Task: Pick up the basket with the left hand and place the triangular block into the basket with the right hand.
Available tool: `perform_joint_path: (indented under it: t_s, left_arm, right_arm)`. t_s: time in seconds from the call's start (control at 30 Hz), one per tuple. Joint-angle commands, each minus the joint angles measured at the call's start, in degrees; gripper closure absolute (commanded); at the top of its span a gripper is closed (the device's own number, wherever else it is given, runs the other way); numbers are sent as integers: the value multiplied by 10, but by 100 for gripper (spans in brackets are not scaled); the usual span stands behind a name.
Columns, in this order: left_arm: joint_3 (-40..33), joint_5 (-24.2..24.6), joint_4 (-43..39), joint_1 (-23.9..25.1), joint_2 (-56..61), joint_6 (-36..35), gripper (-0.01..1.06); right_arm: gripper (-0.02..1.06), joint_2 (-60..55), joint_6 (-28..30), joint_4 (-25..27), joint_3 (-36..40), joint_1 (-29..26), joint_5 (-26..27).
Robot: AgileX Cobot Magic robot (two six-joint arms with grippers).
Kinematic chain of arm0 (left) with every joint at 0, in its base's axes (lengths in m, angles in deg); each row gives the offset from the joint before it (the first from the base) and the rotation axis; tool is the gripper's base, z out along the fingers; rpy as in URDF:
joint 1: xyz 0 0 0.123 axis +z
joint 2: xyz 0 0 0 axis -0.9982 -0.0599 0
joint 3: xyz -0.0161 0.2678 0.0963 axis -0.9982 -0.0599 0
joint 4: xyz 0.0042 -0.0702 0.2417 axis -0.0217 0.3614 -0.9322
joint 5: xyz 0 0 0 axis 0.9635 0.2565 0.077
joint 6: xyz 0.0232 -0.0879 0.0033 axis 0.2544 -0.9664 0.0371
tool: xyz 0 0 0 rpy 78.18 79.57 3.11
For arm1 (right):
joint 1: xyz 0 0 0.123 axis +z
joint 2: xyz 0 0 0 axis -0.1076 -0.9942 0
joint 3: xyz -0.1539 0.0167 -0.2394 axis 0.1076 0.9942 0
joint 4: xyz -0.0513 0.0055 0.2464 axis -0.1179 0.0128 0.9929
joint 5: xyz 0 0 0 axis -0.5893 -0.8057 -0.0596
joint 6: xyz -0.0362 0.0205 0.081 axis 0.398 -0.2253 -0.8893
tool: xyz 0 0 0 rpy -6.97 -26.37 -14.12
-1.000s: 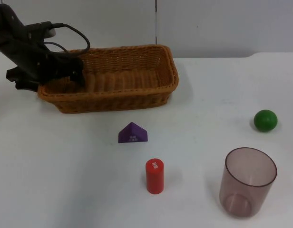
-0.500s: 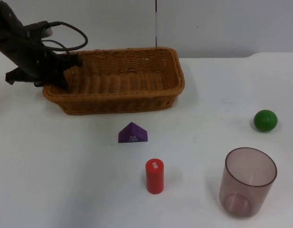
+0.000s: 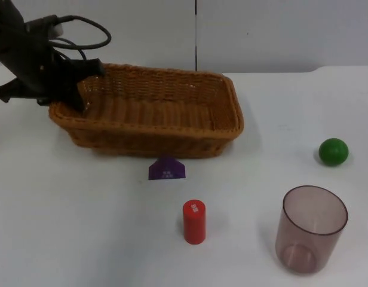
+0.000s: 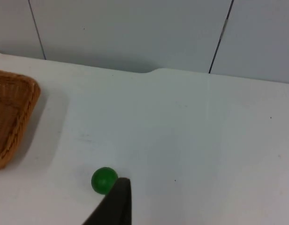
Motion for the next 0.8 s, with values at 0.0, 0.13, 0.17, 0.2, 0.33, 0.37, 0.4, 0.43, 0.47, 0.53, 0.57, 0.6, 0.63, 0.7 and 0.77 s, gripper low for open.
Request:
perform_joint_path:
  t_s: [0.0,0.13,0.17,0.2,0.33,0.37,0.4,0.43,0.47,0.53,0.57,0.6,0.63,0.7,0.77]
  left_arm:
    - [-51,-18,-3,-4,53,-1,105]
    - [-170,-30,-4,-5,168,5,105]
    - [-196,-30,-4,-5,195,5,105]
    - [-196,-30,-4,-5,195,5,105]
    - [-272,-40,8,-1,300,-5,105]
    - [-272,-40,8,-1,300,-5,105]
    - [-273,-32,23,3,319,-5,105]
    - [-273,-15,48,13,341,-5,105]
    - [-273,-9,57,17,348,-5,105]
    - [-273,14,81,27,374,-5,105]
    - [-273,14,81,27,374,-5,105]
    - [-273,22,82,31,384,-5,105]
    - [-273,28,82,35,394,-5,105]
    - [-273,33,88,57,410,-25,105]
    - [-273,41,90,66,414,-50,105]
  right_arm:
    - [0,3,-2,0,-3,2,-3]
    - [0,3,-2,10,-3,2,-3]
    - [0,3,-2,15,-3,2,-3]
    - [0,3,-2,15,-3,2,-3]
    - [0,3,-2,29,-3,2,-2]
    - [0,3,-2,29,-3,2,-2]
    - [0,3,-2,32,-3,2,1]
    - [0,3,-2,37,-3,2,2]
    - [0,3,-2,37,-3,2,2]
    - [0,3,-1,43,-3,2,2]
    - [0,3,-1,43,-3,2,2]
    - [0,3,0,43,-3,2,2]
    - [0,3,0,43,-3,2,2]
    - [0,3,19,46,-3,2,-5]
    - [0,3,28,50,-3,2,-11]
